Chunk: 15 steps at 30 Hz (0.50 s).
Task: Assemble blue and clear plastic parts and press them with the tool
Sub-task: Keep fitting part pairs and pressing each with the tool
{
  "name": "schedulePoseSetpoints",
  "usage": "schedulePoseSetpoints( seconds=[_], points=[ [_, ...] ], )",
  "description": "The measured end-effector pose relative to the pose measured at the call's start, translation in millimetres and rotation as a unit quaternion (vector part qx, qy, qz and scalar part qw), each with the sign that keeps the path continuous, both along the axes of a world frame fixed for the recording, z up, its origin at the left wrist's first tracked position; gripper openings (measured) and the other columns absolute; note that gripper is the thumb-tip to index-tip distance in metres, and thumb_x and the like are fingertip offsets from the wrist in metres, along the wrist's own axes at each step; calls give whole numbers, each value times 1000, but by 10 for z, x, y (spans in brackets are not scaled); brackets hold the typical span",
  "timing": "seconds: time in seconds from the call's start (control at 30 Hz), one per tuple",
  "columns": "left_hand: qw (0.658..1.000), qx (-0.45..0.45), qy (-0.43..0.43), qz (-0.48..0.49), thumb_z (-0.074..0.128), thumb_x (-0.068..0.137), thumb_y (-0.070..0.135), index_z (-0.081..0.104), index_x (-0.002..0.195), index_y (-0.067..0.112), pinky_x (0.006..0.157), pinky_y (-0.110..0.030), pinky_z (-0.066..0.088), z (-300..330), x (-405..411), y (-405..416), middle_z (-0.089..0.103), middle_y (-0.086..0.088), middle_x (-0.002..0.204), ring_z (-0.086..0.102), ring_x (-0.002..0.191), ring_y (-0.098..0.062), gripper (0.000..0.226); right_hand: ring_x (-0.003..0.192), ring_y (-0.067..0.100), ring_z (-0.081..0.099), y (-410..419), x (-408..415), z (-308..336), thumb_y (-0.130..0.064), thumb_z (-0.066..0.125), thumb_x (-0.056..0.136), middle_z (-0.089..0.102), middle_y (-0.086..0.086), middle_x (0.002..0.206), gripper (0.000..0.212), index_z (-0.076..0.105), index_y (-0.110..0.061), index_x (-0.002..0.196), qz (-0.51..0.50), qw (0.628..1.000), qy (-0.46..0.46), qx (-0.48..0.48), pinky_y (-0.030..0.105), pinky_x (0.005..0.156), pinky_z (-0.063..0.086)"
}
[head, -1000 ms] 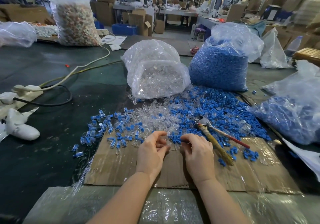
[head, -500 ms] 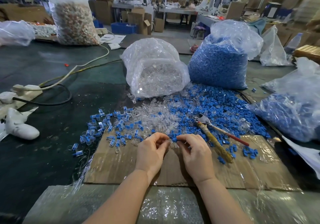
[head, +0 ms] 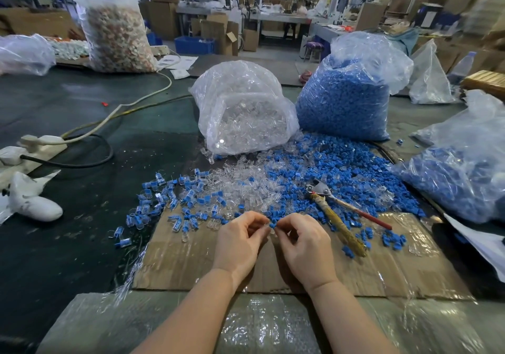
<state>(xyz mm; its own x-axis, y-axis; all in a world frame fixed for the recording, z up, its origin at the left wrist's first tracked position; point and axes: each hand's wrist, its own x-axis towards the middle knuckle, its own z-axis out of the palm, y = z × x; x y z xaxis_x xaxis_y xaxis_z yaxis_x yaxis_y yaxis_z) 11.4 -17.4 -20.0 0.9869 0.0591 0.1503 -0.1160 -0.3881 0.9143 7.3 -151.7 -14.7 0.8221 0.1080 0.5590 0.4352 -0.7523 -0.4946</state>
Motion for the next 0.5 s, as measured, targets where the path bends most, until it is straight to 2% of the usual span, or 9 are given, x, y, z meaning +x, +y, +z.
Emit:
schedulePoseSetpoints(
  seconds=[0.23, 0.37, 0.5],
  points=[
    [1000, 1, 7, -18, 66, 84, 9, 69, 86, 23, 73, -6, 46, 16, -7, 5, 68, 12, 79, 60, 76, 6, 14, 67, 20, 60, -8, 2, -7, -6, 78, 71, 65, 0, 71, 12, 68, -11, 76, 13, 1000, -7, -5, 36, 60, 52],
    [1000, -25, 15, -2, 62, 86, 10, 65, 86, 27, 71, -8, 48, 23, -6, 2, 66, 12, 81, 60, 76, 7, 17, 67, 14, 57, 3, -11, -1, -10, 79, 72, 61, -4, 73, 17, 67, -11, 83, 12, 1000, -18, 8, 28, 60, 50],
    [998, -60, 26, 2, 61, 87, 7, 64, 87, 24, 72, -15, 53, 31, -2, -4, 67, 7, 80, 63, 74, 2, 17, 73, 15, 57, 2, -1, -8, -6, 75, 73, 62, -3, 79, 16, 66, -10, 86, 6, 1000, -19, 10, 27, 64, 50]
  ],
)
